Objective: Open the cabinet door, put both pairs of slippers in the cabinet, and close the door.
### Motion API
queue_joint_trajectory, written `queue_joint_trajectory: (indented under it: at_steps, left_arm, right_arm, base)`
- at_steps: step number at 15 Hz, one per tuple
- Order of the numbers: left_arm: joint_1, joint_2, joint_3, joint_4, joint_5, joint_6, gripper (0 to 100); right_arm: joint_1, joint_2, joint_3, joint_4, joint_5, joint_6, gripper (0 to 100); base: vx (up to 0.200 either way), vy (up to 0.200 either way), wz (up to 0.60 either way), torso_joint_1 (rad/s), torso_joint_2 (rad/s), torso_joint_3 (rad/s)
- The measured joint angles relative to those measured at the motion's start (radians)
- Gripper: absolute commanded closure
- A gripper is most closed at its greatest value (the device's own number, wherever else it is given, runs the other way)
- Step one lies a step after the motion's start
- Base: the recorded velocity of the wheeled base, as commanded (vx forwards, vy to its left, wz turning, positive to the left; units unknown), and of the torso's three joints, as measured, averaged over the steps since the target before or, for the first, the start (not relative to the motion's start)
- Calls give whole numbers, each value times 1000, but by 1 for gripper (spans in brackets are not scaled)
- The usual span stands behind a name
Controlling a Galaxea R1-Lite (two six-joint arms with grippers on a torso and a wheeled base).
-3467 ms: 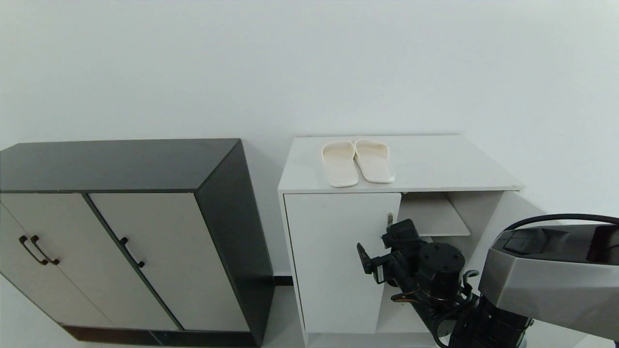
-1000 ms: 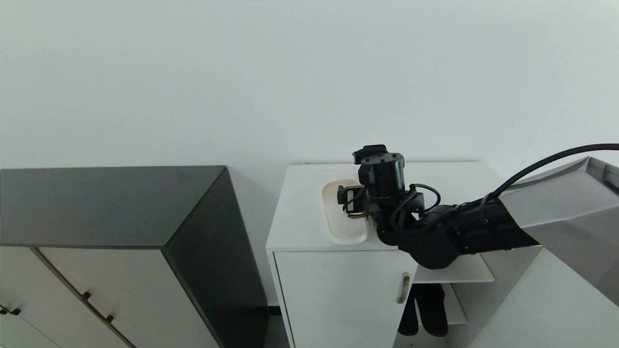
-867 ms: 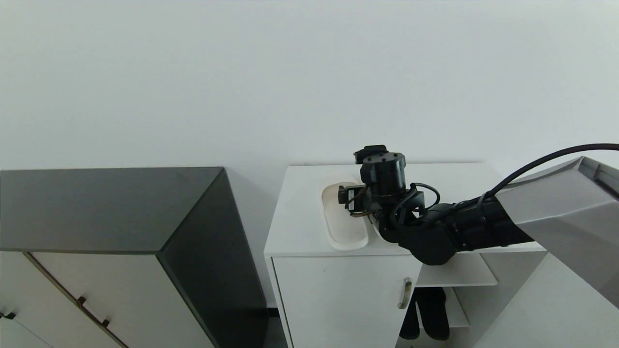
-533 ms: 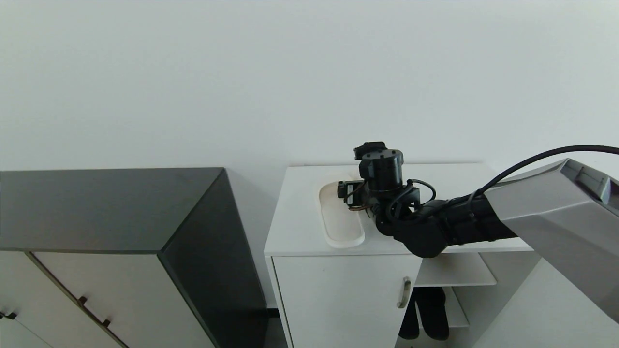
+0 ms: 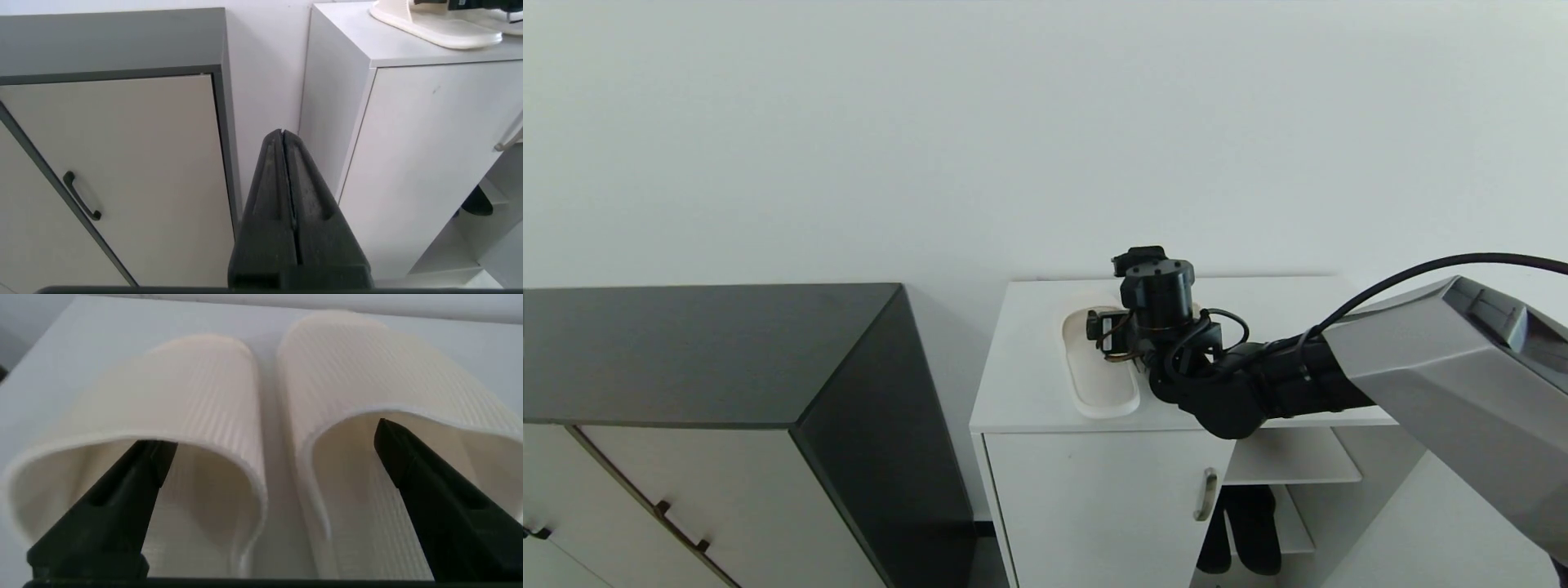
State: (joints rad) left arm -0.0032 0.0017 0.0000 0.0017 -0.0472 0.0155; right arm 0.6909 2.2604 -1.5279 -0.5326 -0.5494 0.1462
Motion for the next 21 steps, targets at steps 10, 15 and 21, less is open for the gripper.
queue_joint_trajectory:
  at_steps: [10, 15, 21]
  left_arm:
    - [0, 0, 0, 0, 0, 1, 100]
    - [0, 0, 0, 0, 0, 0, 100]
    - [0, 0, 0, 0, 1, -2, 100]
  right_arm:
    - [2, 5, -1, 1, -3, -4, 100]
    - [30, -136, 157, -13, -1, -2, 100]
    - [129, -356, 500, -141, 8, -3, 100]
  base:
    - [0, 0, 0, 0, 0, 0]
    - [0, 0, 0, 0, 0, 0]
    - [0, 0, 0, 0, 0, 0]
